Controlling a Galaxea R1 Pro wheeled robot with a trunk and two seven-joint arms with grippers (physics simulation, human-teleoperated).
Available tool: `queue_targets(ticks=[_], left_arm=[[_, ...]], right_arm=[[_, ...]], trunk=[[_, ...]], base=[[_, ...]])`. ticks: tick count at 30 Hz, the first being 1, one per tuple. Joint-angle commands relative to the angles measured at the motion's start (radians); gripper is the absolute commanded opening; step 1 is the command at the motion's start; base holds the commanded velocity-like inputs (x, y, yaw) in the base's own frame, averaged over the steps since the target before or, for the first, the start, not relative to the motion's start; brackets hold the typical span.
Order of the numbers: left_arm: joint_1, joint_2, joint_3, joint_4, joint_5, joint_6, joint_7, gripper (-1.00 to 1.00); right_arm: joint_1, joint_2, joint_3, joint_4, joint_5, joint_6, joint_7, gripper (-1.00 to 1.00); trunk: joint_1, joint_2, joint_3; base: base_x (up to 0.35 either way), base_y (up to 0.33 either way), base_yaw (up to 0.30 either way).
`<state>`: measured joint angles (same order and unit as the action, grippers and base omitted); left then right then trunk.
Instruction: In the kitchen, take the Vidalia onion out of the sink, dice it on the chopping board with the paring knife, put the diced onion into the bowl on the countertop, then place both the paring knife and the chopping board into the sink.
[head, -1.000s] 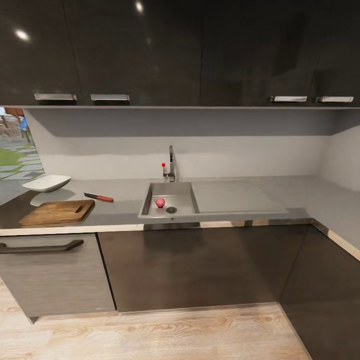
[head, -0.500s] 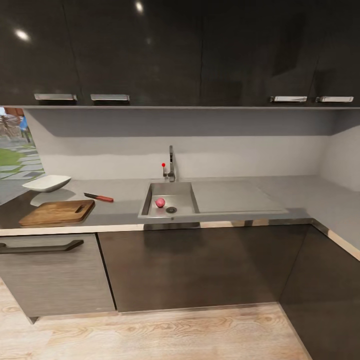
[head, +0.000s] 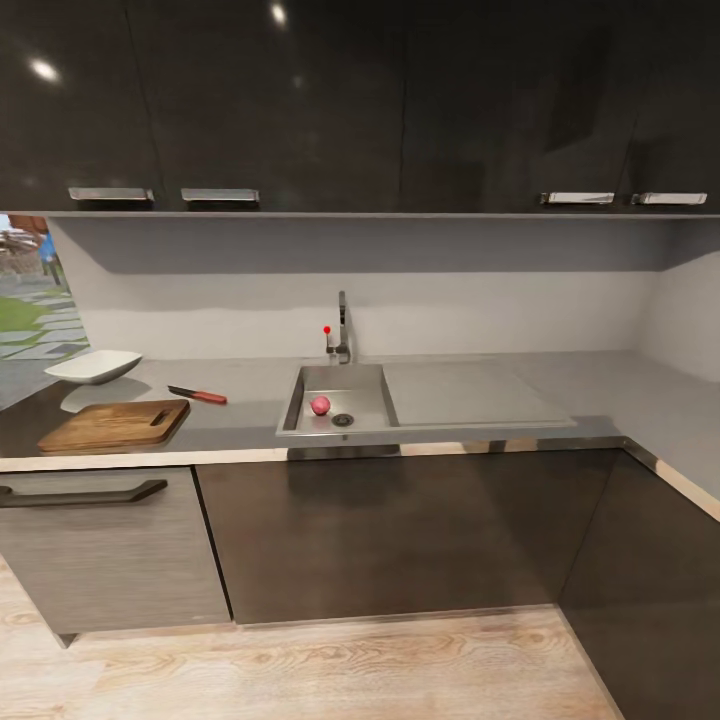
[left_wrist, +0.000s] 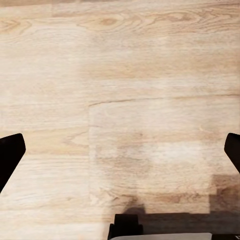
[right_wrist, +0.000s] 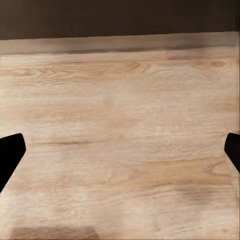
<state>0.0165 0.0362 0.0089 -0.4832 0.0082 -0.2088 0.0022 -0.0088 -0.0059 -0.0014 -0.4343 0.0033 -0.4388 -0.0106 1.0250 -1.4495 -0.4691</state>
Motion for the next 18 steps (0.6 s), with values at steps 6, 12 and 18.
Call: queue_targets(ticks=[6,12,18], left_arm=[[0.000,-0.001,0.002,-0.002,0.001,-0.001,0.001,1.00],[0.000,0.000,0.002,0.003,0.001,-0.001,0.001,1.00],[0.000,0.001,0.002,0.005,0.001,-0.001,0.001,1.00]], right_arm=[[0.000,-0.010,0.000,-0.083,0.000,-0.005,-0.006,1.00],[0.000,-0.013,0.000,-0.082,0.000,-0.022,-0.006,1.00],[0.000,-0.016,0.000,-0.080,0.000,-0.033,-0.006,1.00]], trunk=[[0.000,0.000,-0.001],[0.000,0.000,-0.001],[0.000,0.000,-0.001]], base=[[0.000,0.000,0.000],[0.000,0.000,0.000],[0.000,0.000,0.000]])
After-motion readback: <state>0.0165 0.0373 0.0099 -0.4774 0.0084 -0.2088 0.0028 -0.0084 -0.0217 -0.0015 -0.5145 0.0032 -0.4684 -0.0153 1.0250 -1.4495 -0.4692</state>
